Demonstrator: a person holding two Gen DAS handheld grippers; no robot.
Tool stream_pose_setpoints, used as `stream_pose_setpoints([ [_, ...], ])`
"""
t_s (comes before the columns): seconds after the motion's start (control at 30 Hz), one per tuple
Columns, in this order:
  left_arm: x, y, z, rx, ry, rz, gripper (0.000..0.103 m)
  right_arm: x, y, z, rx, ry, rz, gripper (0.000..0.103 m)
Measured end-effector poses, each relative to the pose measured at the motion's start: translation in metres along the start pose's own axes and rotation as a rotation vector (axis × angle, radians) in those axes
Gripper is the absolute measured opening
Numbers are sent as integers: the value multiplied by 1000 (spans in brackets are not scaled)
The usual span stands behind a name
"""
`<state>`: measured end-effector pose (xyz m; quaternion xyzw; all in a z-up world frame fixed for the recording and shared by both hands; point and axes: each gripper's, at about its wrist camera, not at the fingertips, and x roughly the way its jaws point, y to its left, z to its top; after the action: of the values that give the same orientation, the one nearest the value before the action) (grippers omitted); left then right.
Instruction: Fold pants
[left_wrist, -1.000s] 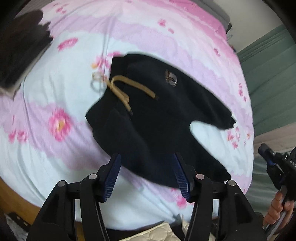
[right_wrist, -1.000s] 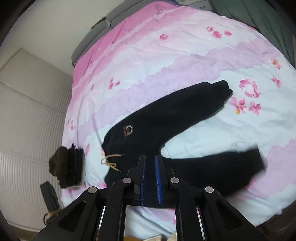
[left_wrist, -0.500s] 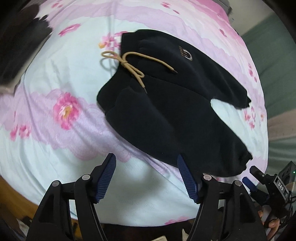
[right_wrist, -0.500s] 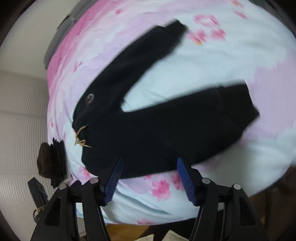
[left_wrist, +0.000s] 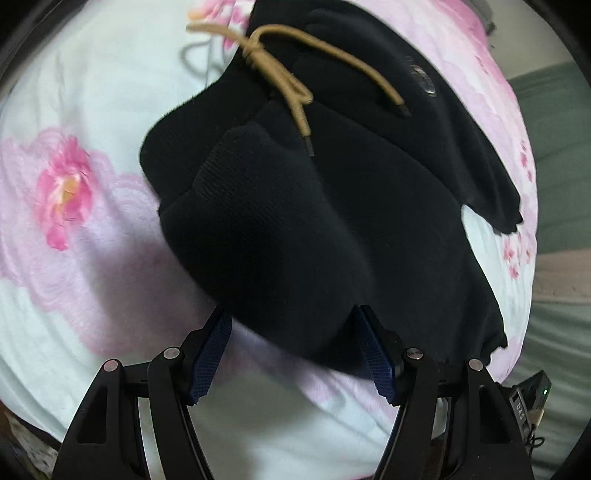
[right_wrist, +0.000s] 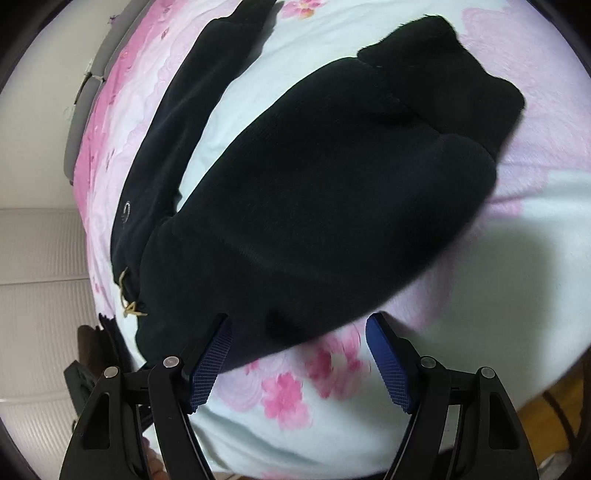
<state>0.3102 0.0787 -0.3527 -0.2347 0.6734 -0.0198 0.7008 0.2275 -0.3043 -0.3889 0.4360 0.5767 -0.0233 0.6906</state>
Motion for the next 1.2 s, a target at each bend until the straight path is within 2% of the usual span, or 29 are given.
stream_pose_setpoints([
  [0.07, 5, 1, 4, -17, 4, 1, 67, 6, 0, 6, 3, -4, -3, 75],
  [0.13, 8, -1, 7, -22, 11, 9, 59, 13, -1, 16, 11, -2, -12, 75],
  [0.2, 7, -6, 7, -12, 13, 10, 39, 19, 1, 24, -3, 4, -45, 60],
  [0.23, 3, -10, 6, 3, 8, 16, 36, 21, 2, 27, -9, 12, -79, 45],
  [0.27, -1, -15, 4, 25, -2, 29, 31, 20, 2, 29, -5, 20, -95, 36],
  [0.3, -8, -20, 2, 45, -15, 44, 28, 16, 2, 31, 11, 24, -95, 30],
  [0.33, -16, -25, -1, 59, -29, 51, 26, 10, 2, 33, 18, 24, -86, 19],
  [0.37, -26, -30, -3, 69, -46, 54, 24, 2, 5, 34, 17, 20, -65, 15],
  [0.4, -34, -32, -5, 71, -58, 50, 21, -9, 10, 34, 6, 13, -49, 15],
  [0.57, -89, -40, -9, 56, -127, 17, 18, -70, 54, 33, -122, -16, 7, 15],
  [0.67, -122, -50, 0, 30, -176, -8, 17, -99, 83, 36, -178, -42, 48, 14],
  [0.8, -143, -60, 23, -39, -183, -37, 16, -125, 118, 54, -208, -60, 69, 14],
  [1.0, -142, -87, 73, -119, -205, -35, 15, -120, 148, 99, -140, -57, 73, 14],
  [1.2, -122, -103, 134, -185, -199, -3, 15, -88, 176, 150, -69, -39, 56, 14],
])
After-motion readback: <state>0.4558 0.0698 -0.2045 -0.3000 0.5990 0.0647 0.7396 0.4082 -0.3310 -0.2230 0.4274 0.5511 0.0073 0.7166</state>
